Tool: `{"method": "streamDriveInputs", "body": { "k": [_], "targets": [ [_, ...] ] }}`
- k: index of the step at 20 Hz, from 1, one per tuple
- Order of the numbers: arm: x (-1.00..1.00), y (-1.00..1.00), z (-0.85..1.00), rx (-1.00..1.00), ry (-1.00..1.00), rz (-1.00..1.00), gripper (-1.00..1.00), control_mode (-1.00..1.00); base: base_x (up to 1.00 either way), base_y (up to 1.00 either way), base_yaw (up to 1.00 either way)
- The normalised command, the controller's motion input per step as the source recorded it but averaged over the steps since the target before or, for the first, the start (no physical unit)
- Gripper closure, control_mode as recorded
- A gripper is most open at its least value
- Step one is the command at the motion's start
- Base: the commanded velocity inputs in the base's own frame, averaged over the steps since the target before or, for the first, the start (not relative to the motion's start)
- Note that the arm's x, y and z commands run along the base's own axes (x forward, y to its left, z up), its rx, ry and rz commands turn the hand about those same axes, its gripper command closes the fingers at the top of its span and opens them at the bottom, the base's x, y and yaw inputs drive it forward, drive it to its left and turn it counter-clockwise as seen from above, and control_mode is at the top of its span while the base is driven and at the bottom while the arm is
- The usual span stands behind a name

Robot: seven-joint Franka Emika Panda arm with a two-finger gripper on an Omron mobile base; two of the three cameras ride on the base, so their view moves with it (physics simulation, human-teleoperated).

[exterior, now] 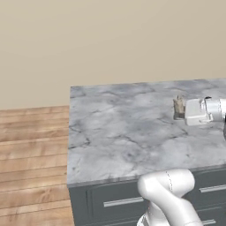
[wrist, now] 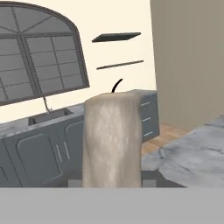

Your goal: Get the candle and the beer from the cabinet and move them to the dining counter.

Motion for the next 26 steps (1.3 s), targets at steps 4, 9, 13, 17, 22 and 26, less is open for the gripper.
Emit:
{"method": "streamDriveInputs", "body": {
  "k": [4, 9, 13, 17, 22, 26],
  "targets": [
    [0.43, -0.07, -0.63, -0.05, -0.02, 0.17, 1.0, -1.0, 0.0, 0.0, 0.0],
    [0.6, -0.06, -0.42, -0.02, 0.14, 0.09, 1.0, -1.0, 0.0, 0.0, 0.0],
    [0.55, -0.04, -0.59, 0.0, 0.12, 0.03, 1.0, -1.0, 0.0, 0.0, 0.0],
    [0.31, -0.14, -0.64, 0.08, 0.01, 0.09, 1.0, -1.0, 0.0, 0.0, 0.0],
    [0.24, -0.07, -0.58, 0.0, -0.14, 0.13, 1.0, -1.0, 0.0, 0.0, 0.0],
    [0.28, -0.05, -0.36, -0.09, -0.05, 0.09, 1.0, -1.0, 0.0, 0.0, 0.0]
  ]
}}
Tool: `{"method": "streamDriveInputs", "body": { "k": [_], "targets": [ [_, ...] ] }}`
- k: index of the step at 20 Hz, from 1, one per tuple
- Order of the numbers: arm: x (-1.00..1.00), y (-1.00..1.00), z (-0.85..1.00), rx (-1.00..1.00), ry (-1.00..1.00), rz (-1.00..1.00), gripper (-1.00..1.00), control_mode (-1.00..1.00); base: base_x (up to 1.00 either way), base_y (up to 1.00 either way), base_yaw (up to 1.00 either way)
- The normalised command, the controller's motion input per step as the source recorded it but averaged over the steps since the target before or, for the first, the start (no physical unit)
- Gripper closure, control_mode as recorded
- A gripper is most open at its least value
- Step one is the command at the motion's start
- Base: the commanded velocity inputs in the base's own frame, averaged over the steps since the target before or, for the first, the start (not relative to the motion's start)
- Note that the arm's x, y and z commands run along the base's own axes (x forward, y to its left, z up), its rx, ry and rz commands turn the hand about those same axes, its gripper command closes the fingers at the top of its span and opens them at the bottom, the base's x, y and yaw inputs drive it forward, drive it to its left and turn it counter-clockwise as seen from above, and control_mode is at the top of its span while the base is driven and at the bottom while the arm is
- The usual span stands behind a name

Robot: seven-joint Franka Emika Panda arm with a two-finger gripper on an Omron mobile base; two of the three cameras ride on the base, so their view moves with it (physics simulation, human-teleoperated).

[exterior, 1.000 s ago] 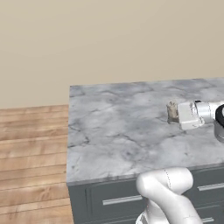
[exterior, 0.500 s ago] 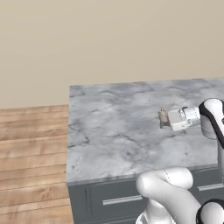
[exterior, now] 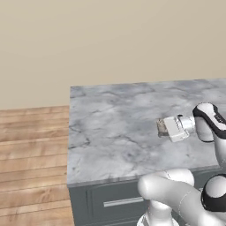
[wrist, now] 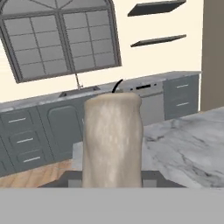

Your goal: Get the candle and the beer from the cabinet and move them to the dining counter.

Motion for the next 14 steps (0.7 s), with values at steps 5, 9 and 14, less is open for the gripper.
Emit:
{"method": "streamDriveInputs", "body": {
  "k": [5, 9, 14],
  "targets": [
    [0.25, -0.17, -0.27, -0.1, 0.03, 0.02, 1.0, -1.0, 0.0, 0.0, 0.0],
    [0.25, -0.12, -0.34, -0.04, 0.01, 0.0, 1.0, -1.0, 0.0, 0.0, 0.0],
    [0.33, -0.02, -0.45, 0.0, -0.02, 0.01, 1.0, -1.0, 0.0, 0.0, 0.0]
  ]
}}
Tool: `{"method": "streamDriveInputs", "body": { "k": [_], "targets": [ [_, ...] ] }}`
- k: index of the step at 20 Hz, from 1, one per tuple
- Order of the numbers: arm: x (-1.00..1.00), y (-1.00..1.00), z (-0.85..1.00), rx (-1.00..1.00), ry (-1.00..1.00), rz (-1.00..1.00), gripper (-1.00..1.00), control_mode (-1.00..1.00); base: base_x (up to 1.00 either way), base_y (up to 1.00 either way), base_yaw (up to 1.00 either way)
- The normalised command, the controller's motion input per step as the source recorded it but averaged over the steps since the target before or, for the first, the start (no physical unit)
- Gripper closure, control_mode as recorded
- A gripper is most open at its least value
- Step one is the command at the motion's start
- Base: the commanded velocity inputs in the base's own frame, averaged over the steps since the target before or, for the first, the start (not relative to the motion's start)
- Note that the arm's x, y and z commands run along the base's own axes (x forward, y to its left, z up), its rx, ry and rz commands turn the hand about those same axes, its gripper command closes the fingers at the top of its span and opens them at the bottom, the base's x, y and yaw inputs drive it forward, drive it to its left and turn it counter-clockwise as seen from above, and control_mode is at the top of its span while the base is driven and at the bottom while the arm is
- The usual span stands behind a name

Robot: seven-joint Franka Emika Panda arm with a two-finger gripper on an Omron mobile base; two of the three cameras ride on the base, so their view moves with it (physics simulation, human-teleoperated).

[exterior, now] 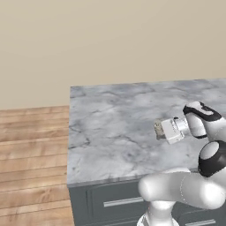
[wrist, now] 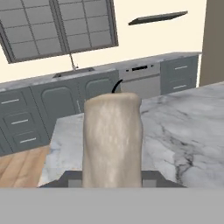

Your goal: Get the candle and the beer from the cabinet and move them to the dining counter.

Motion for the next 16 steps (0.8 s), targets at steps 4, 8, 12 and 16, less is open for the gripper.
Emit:
{"method": "streamDriveInputs", "body": {
  "k": [4, 8, 12, 16],
  "targets": [
    [0.33, -0.05, -0.45, 0.0, -0.1, 0.04, 1.0, -1.0, 0.0, 0.0, 0.0],
    [0.34, -0.17, -0.23, 0.0, -0.02, 0.05, 1.0, -1.0, 0.0, 0.0, 0.0],
    [0.28, -0.17, -0.21, 0.0, 0.0, 0.06, 1.0, -1.0, 0.0, 0.0, 0.0],
    [0.18, -0.16, -0.25, 0.0, 0.0, 0.07, 1.0, -1.0, 0.0, 0.0, 0.0]
  ]
}}
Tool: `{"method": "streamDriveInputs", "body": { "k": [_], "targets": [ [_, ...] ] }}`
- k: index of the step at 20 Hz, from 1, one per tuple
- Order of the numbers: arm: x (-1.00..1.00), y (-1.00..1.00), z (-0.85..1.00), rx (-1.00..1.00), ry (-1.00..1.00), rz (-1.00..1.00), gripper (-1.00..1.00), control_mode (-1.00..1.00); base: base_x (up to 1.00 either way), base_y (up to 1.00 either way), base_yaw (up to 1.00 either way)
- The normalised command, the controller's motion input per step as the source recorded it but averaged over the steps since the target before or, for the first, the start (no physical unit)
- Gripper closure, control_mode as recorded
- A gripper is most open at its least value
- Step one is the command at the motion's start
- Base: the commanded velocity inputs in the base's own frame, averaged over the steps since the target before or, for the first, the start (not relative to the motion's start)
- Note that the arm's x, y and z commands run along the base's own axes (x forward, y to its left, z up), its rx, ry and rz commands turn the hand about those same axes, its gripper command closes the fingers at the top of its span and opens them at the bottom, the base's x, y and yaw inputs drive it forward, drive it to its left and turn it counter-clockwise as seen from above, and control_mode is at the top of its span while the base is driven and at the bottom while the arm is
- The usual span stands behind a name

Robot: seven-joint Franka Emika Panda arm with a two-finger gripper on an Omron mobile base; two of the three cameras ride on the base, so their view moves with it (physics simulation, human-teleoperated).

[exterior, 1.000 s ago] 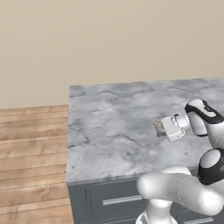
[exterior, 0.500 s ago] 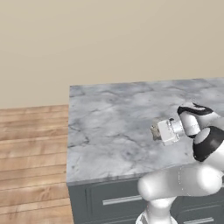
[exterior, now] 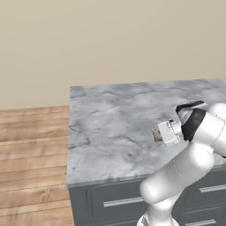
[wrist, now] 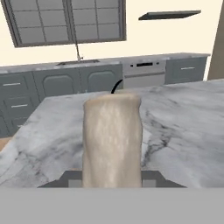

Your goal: Get the candle and the beer from the cabinet and move them to the dining counter.

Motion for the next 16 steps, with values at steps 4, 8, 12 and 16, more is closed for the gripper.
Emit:
{"method": "streamDriveInputs", "body": {
  "k": [4, 8, 12, 16],
  "targets": [
    [0.19, -0.12, -0.4, 0.05, 0.0, 0.07, 1.0, -1.0, 0.0, 0.0, 0.0],
    [0.18, -0.06, -0.37, 0.09, -0.01, 0.06, 1.0, -1.0, 0.0, 0.0, 0.0],
    [0.27, -0.12, -0.21, 0.08, -0.01, 0.03, 1.0, -1.0, 0.0, 0.0, 0.0],
    [0.33, -0.21, -0.19, 0.05, 0.0, 0.06, 1.0, -1.0, 0.0, 0.0, 0.0]
  ]
}}
